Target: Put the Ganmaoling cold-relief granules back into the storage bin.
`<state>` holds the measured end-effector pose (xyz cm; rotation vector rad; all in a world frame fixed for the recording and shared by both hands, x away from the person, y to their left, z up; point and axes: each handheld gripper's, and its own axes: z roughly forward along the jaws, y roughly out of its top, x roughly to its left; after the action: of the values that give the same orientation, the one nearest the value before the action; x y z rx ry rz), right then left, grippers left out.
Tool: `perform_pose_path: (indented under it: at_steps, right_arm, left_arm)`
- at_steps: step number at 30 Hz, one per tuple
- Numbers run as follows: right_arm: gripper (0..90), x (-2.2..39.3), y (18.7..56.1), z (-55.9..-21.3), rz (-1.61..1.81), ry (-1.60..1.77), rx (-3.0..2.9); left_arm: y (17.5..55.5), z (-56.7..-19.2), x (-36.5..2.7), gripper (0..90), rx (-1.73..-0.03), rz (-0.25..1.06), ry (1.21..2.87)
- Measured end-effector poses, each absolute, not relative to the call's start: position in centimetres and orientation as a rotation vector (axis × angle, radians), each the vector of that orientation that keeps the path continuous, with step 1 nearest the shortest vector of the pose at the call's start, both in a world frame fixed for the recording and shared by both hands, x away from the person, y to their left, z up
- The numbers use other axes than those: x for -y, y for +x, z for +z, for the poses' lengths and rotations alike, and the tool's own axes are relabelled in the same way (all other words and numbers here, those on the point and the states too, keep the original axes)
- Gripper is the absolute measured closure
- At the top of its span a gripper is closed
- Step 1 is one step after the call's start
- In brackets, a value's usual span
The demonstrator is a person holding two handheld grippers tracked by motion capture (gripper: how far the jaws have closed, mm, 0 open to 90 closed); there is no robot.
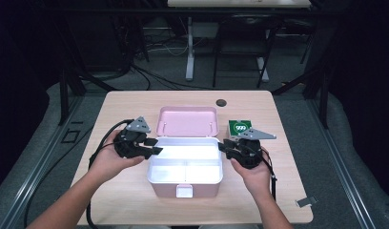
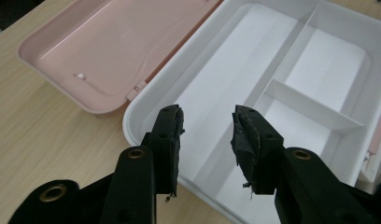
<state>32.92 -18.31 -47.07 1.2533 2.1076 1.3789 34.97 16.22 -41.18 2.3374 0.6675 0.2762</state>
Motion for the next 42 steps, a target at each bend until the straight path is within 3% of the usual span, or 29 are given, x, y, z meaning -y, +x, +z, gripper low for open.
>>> perform_pose_path:
  at_steps: [18,25,42]
  right_arm:
    - [68.2,18.6,31.7,-47.7,1.378,1.248,-2.115]
    - [68.0,18.9,31.5,-47.7,1.392,1.254,-2.097]
    - [67.9,19.7,31.1,-48.0,1.422,1.275,-2.086]
  left_arm:
    - [36.3,-40.0,-8.8,67.4,-0.287,0.267,2.839]
    - [36.2,-40.9,-6.1,71.0,-0.151,0.265,2.947]
    - [36.3,-42.9,-3.3,77.6,-0.057,0.225,3.068]
